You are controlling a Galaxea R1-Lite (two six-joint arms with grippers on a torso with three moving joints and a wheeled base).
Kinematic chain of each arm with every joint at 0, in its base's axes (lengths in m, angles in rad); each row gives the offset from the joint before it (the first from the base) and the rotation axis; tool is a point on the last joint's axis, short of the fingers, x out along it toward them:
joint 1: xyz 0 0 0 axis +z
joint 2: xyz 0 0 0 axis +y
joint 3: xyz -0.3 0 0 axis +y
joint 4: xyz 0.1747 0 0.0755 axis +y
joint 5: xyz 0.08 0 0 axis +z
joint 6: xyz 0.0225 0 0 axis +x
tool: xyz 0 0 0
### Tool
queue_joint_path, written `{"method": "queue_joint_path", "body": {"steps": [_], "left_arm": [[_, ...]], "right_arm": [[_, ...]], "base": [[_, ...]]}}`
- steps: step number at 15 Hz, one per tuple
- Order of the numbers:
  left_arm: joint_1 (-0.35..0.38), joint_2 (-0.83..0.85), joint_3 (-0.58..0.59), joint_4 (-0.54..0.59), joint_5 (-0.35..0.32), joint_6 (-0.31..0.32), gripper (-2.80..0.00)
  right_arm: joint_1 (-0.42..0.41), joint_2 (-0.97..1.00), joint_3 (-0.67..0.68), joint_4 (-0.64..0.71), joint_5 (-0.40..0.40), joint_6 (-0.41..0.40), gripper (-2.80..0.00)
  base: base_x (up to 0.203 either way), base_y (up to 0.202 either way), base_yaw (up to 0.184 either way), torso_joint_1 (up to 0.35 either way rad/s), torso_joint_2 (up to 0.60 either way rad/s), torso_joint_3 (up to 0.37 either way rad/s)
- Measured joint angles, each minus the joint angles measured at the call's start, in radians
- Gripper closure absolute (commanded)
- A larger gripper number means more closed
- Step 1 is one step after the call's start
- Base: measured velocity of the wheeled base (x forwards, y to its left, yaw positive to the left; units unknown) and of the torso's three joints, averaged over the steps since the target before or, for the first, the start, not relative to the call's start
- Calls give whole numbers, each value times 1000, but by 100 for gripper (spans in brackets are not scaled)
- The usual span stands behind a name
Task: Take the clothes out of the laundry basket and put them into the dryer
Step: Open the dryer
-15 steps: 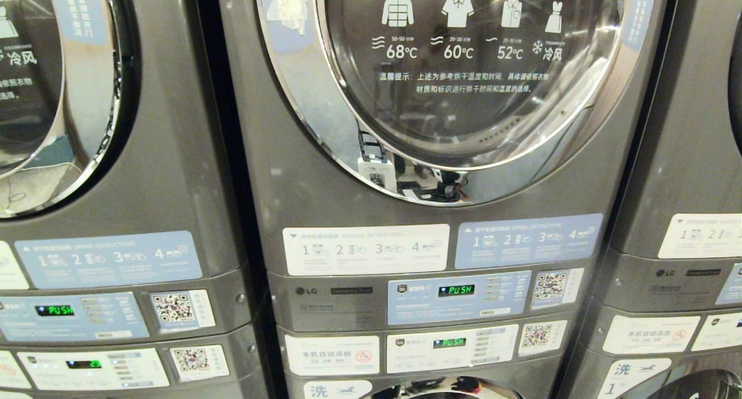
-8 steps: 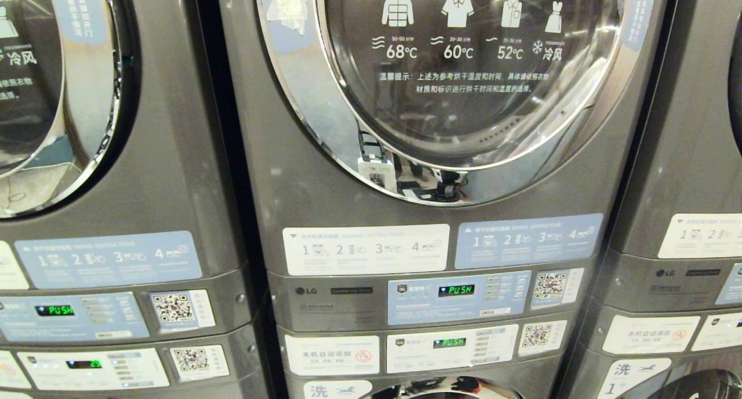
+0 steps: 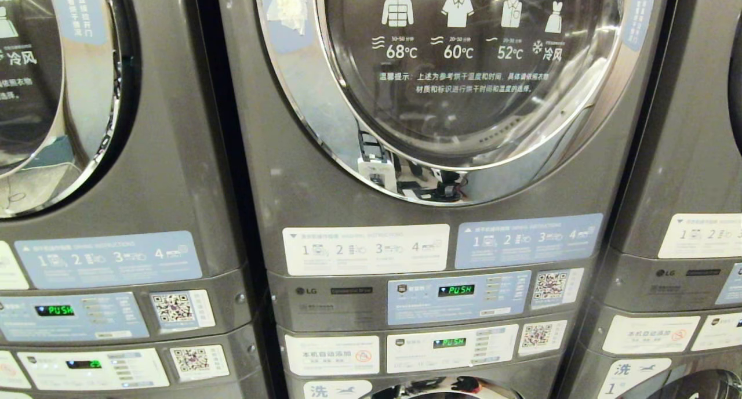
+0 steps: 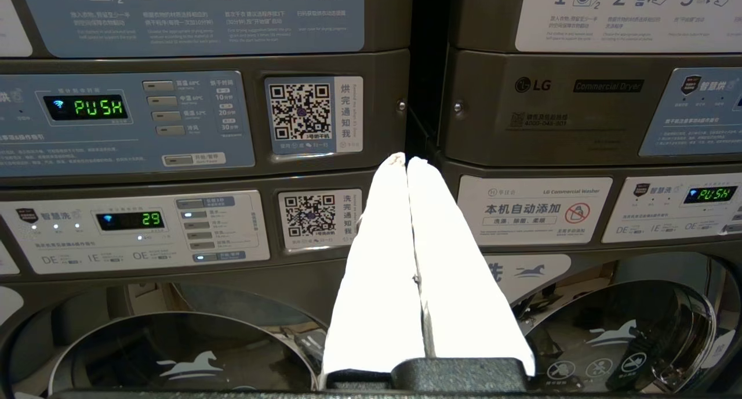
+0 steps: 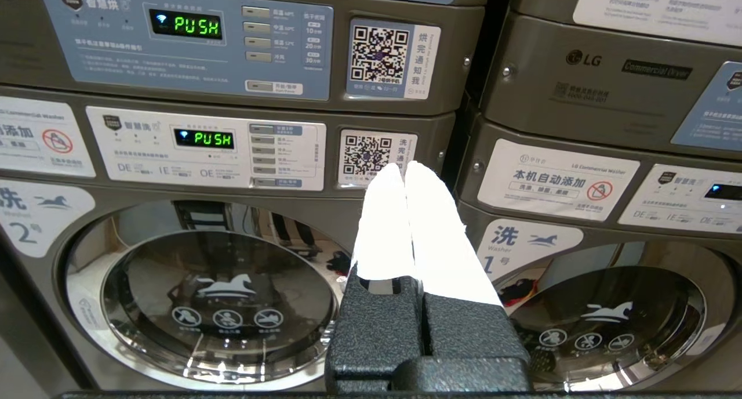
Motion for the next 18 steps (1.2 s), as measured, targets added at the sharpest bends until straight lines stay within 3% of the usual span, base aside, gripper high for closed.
{"method": "queue_joint_path", "body": {"steps": [5,8,12,15,18], "left_arm": [[0,0,0,0,0,0,0],[0,0,0,0,0,0,0],[0,0,0,0,0,0,0],[0,0,0,0,0,0,0],[0,0,0,0,0,0,0]], "right_arm": [[0,0,-2,-21,2,3,0],[0,5,-69,-36,47,-11,0],[0,187,-374,-16,46,32,0],[1,491,-721,-10,68,96,0],[6,766,-960,-3,244,149,0]], "base": [[0,0,0,0,0,0],[0,0,0,0,0,0],[0,0,0,0,0,0],[0,0,0,0,0,0],[0,0,0,0,0,0]]}}
